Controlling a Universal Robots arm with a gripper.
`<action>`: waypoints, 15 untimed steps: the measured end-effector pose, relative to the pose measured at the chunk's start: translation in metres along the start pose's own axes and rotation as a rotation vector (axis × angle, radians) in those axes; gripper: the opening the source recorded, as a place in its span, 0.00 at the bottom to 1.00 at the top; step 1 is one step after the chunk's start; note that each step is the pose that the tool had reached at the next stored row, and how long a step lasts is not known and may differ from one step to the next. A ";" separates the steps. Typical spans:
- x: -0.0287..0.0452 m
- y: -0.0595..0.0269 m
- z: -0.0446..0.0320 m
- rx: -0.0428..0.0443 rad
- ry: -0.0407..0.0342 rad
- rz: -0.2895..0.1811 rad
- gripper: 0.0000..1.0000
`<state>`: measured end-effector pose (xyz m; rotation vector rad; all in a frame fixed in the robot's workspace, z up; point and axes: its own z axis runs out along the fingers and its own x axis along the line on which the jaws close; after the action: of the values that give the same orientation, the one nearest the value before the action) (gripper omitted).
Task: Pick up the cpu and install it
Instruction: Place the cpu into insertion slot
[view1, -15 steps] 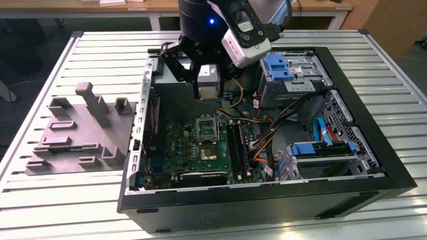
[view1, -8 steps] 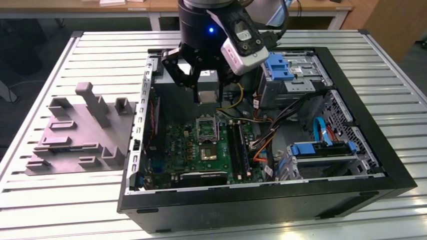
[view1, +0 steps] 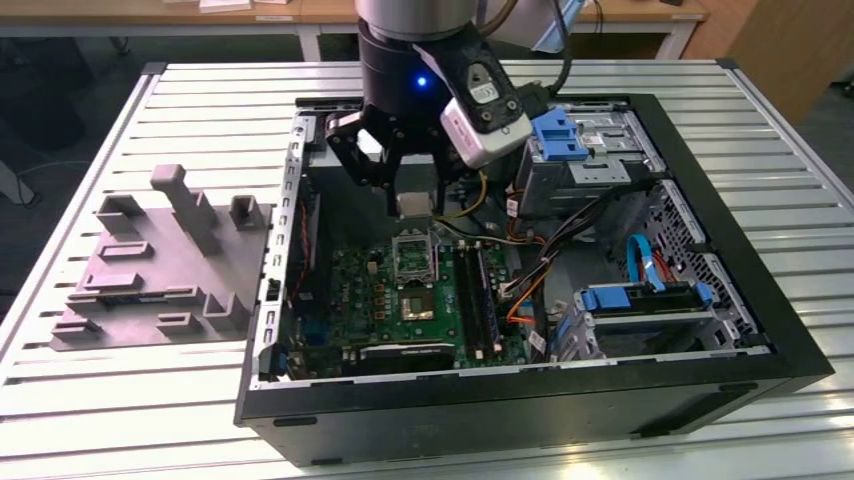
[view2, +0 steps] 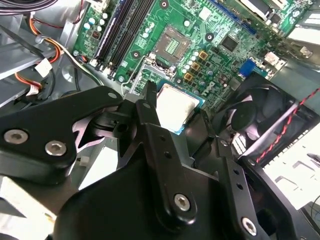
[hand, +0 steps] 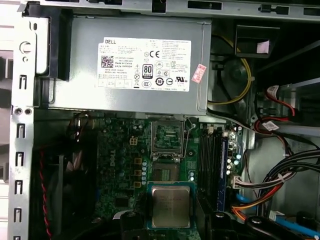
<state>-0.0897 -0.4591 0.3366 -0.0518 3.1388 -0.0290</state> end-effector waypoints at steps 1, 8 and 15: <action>0.0000 0.0000 0.0018 -0.0001 0.0003 0.000 0.47; 0.0007 0.0002 0.0119 -0.0001 0.0056 -0.001 0.47; 0.0010 0.0004 0.0219 -0.0001 0.0059 -0.001 0.47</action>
<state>-0.0906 -0.4591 0.3147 -0.0530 3.1447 -0.0291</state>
